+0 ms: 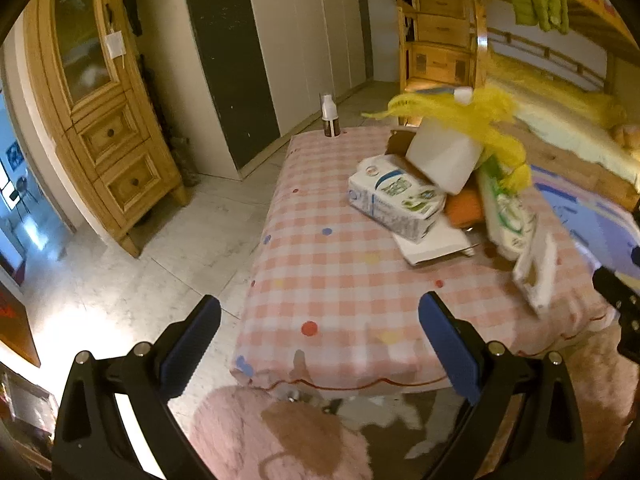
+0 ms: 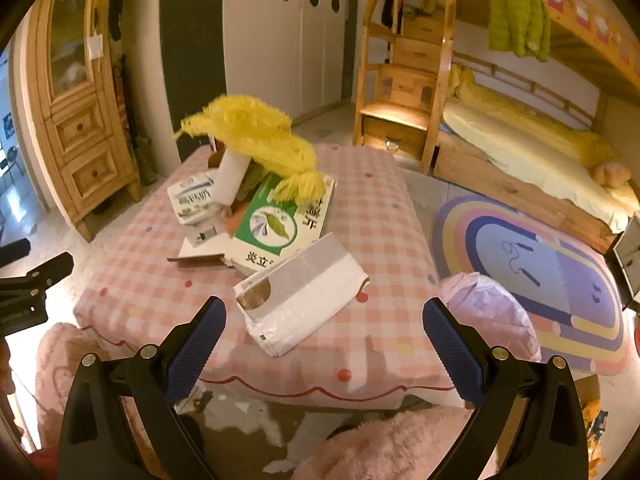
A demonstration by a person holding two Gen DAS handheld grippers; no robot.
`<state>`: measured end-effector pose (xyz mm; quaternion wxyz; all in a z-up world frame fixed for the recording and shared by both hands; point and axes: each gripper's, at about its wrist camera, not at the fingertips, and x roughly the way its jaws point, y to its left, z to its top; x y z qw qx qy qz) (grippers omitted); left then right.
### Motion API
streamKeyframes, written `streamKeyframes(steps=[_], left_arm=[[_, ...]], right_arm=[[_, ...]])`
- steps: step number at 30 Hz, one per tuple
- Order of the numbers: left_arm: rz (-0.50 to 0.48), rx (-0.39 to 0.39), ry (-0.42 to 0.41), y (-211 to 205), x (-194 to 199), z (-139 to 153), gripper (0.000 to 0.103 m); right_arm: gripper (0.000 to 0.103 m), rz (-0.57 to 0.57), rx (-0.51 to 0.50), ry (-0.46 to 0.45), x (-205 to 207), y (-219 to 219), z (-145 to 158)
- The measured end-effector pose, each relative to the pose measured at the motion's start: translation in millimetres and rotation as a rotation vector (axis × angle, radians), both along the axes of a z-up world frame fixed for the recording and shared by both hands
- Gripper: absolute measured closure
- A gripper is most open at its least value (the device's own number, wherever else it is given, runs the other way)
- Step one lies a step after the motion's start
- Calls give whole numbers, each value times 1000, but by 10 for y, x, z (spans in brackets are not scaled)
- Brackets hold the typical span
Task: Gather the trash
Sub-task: 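Reach the right gripper to the white paper packet and grasp it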
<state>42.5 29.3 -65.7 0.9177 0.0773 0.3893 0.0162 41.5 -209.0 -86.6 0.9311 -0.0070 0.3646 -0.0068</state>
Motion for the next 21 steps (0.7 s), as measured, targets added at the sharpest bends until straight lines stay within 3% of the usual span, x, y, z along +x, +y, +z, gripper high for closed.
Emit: streamKeyframes(steps=[3,9,21], left_arm=[[-4,-3,7,-2,83,-110,7],[-29,-118,44,17,206,-219,7],[-24,-116,68,34,313,-373,7]], right_arm=[[5,1,-31,24,133,84,-133],[7,-13,-71,45,312,249,-354],[12,8,-225,48,490,544,-653]])
